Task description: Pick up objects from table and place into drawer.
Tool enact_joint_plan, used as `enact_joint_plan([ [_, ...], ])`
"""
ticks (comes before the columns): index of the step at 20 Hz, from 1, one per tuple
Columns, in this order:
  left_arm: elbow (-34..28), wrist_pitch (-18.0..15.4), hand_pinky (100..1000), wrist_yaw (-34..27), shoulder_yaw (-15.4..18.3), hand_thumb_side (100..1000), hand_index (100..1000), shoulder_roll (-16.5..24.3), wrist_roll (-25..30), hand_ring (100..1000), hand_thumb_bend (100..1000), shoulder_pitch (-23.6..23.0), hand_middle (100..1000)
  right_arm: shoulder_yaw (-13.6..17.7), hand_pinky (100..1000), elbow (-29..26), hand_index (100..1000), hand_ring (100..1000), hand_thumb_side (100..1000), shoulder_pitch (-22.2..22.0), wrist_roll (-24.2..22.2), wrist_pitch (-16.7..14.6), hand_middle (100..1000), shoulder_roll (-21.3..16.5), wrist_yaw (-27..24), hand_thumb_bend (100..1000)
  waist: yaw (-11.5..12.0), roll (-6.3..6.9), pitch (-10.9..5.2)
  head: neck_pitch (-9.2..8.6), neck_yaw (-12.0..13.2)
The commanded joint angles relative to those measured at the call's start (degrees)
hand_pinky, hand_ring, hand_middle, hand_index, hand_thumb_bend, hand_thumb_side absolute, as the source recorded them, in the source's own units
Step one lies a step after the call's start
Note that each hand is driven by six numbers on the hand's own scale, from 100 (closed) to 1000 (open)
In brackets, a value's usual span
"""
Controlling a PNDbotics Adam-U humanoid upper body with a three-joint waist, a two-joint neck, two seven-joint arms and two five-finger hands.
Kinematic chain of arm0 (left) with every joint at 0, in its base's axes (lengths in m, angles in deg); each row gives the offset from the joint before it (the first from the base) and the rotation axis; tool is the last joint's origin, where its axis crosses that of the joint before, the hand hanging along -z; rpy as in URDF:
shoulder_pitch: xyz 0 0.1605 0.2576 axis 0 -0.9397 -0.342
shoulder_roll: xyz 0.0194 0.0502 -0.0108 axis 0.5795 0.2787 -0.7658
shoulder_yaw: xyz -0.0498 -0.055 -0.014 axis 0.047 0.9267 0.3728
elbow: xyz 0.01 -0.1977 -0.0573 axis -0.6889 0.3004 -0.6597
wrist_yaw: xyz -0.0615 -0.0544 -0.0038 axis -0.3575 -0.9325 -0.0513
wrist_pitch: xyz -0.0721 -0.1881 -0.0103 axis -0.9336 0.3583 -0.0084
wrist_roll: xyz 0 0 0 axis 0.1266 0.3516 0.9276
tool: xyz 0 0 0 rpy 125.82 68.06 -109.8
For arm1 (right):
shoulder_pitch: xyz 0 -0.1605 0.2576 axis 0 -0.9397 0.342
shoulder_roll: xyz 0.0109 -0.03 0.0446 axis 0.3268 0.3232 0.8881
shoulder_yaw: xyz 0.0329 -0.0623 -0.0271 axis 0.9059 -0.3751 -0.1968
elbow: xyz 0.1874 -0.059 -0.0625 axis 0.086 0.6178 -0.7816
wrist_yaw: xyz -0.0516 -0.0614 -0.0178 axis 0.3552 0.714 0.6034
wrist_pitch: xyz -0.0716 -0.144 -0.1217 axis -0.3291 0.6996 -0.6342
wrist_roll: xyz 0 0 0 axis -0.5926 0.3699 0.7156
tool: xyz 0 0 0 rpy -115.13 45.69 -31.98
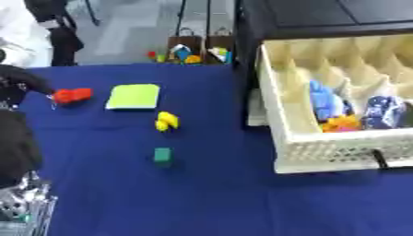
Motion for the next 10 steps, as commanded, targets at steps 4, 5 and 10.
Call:
enact_joint_plan([
  [4,-0.7,-0.1,424,-0.2,0.0,868,736,0.8,0.0,489,280,0.6,477,-0.2,562,-0.5,765,619,1000,0.6,3.0,-3.1,606,-1.2,0.0,100,0.1,-0.18,-1.12,-0.23,0.2],
  [5,-0.7,-0.1,424,-0.2,0.0,867,736,0.8,0.0,489,281,0.6,477,-0.2,562,-0.5,765,619,1000,0.6,3.0,-3.1,606,-1.2,0.0,100,0.1,-0.19,-1.12,-0.29,0.2],
  [10,-0.7,-0.1,427,0.7,0.6,862,748,2.7,-0.5,494,312,0.4,490,-0.2,563,-0.5,765,619,1000,0.5,3.0,-3.1,606,-1.3,0.0,100,0.2,-0.21,-1.19,-0.3,0.3],
])
